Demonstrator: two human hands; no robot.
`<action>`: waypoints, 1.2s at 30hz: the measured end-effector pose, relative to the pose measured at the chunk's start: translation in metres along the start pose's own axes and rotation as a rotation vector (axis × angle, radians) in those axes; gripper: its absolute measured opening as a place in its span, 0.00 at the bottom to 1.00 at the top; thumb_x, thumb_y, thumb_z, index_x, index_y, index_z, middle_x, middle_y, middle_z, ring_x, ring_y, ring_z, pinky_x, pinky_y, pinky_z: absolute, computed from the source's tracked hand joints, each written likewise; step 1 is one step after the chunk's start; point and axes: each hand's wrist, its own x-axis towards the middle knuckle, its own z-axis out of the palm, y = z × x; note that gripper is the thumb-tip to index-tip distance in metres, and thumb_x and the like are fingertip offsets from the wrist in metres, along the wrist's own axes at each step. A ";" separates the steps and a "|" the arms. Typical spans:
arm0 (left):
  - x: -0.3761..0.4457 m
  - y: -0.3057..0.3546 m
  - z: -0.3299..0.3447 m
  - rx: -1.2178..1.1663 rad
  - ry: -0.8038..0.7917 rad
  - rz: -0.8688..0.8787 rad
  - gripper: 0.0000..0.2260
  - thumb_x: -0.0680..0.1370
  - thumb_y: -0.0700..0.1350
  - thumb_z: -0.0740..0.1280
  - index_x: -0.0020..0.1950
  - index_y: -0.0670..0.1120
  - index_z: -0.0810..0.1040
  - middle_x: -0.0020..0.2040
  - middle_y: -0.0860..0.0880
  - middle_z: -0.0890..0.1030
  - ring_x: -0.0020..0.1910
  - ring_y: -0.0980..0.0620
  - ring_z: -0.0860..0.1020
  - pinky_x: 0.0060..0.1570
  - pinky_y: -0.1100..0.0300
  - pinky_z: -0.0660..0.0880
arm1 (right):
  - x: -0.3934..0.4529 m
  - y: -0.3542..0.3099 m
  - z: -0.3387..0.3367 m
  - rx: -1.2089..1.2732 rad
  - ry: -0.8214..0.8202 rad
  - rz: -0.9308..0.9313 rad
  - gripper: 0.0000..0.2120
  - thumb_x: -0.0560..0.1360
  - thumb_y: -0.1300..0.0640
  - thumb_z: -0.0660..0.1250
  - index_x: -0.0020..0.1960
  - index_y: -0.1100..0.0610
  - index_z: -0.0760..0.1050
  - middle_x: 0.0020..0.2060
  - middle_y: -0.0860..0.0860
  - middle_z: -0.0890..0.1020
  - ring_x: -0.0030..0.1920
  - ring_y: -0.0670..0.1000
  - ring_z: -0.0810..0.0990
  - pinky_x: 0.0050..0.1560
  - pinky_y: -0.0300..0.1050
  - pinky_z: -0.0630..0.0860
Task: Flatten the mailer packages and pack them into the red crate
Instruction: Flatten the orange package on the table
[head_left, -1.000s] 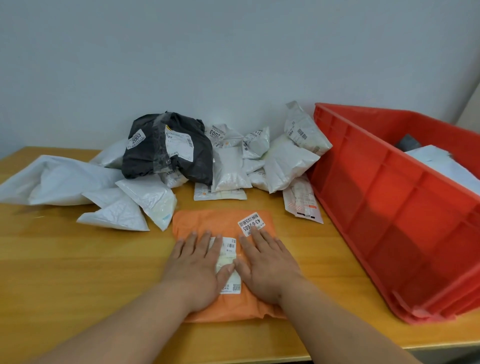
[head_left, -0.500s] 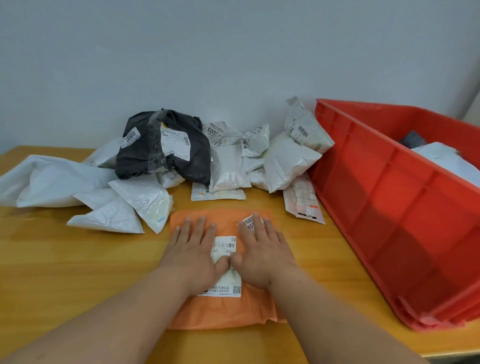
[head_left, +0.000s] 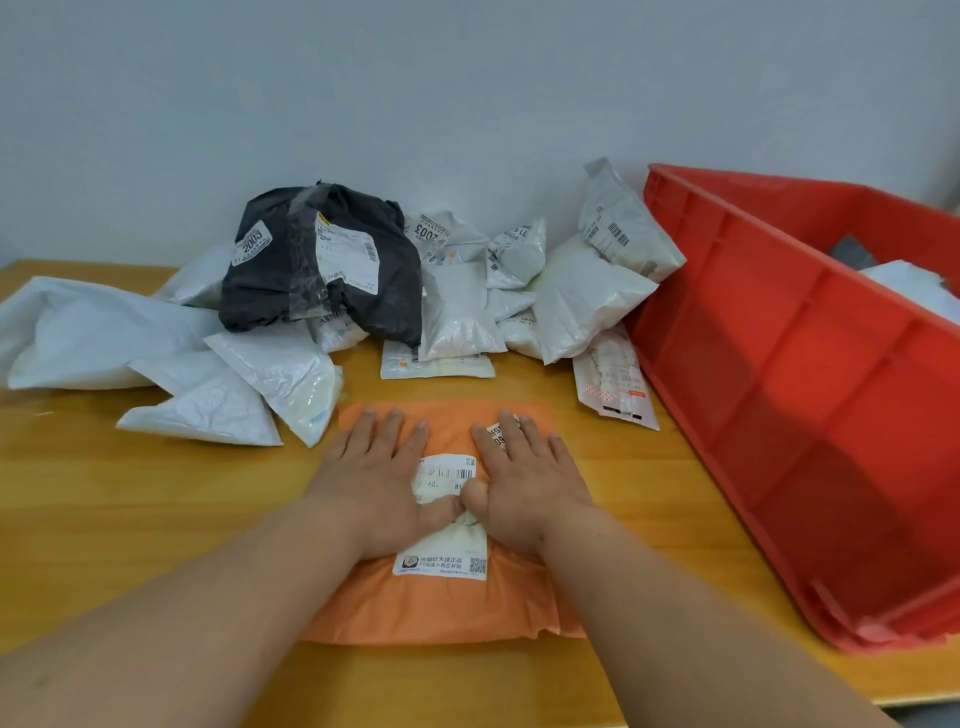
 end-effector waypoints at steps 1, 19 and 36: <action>-0.001 0.000 0.000 -0.004 0.007 -0.005 0.52 0.61 0.80 0.34 0.79 0.53 0.34 0.79 0.49 0.35 0.77 0.45 0.33 0.76 0.46 0.36 | -0.002 -0.001 -0.002 -0.007 0.011 0.008 0.34 0.79 0.37 0.45 0.81 0.45 0.39 0.80 0.51 0.38 0.79 0.54 0.35 0.77 0.60 0.37; -0.072 0.005 0.021 -0.058 0.043 0.162 0.52 0.59 0.79 0.32 0.79 0.55 0.35 0.79 0.52 0.34 0.77 0.51 0.34 0.76 0.53 0.36 | -0.078 -0.008 0.020 0.002 0.064 -0.088 0.35 0.79 0.32 0.44 0.81 0.46 0.43 0.81 0.49 0.43 0.80 0.52 0.40 0.78 0.54 0.39; -0.056 0.010 -0.002 -0.115 0.216 0.091 0.37 0.74 0.72 0.46 0.79 0.55 0.53 0.80 0.52 0.51 0.78 0.49 0.49 0.75 0.53 0.48 | -0.060 -0.016 -0.007 0.003 0.263 -0.011 0.27 0.81 0.39 0.50 0.76 0.49 0.61 0.77 0.54 0.60 0.76 0.57 0.55 0.75 0.54 0.54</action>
